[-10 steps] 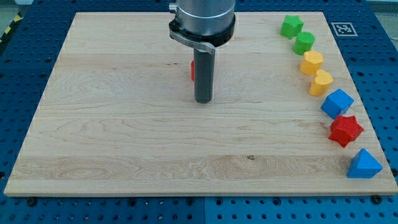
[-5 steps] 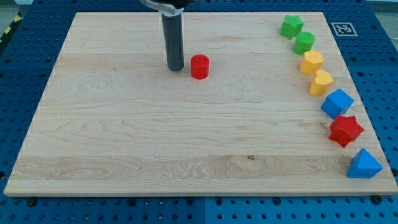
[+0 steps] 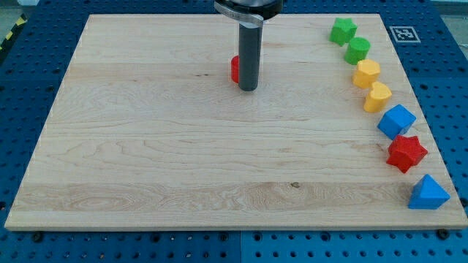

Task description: Slide the red circle to the top left of the green star

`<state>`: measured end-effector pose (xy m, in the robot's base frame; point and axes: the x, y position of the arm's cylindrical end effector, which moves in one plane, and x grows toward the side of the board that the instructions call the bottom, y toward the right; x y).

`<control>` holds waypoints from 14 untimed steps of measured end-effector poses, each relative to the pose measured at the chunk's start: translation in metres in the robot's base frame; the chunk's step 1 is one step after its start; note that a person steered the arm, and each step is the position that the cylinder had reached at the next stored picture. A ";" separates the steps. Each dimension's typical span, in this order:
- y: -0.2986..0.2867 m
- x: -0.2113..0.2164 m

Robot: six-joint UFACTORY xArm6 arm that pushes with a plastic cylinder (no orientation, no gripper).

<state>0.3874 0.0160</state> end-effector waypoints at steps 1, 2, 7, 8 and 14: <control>-0.017 0.000; -0.019 -0.006; -0.018 -0.064; -0.008 -0.085; 0.010 -0.140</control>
<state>0.2469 0.0261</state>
